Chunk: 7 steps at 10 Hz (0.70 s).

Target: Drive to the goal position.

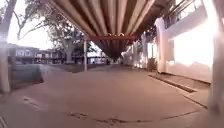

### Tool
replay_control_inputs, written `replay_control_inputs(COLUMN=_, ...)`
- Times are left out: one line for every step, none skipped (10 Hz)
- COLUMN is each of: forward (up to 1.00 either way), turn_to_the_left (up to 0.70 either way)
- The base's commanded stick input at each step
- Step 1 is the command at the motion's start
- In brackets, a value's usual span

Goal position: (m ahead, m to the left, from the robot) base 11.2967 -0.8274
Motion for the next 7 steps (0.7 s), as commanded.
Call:
replay_control_inputs(forward=0.7, turn_to_the_left=0.0)
replay_control_inputs(forward=0.7, turn_to_the_left=0.0)
replay_control_inputs(forward=0.7, turn_to_the_left=0.0)
replay_control_inputs(forward=0.7, turn_to_the_left=0.0)
replay_control_inputs(forward=0.7, turn_to_the_left=0.0)
replay_control_inputs(forward=0.7, turn_to_the_left=0.0)
replay_control_inputs(forward=0.7, turn_to_the_left=0.0)
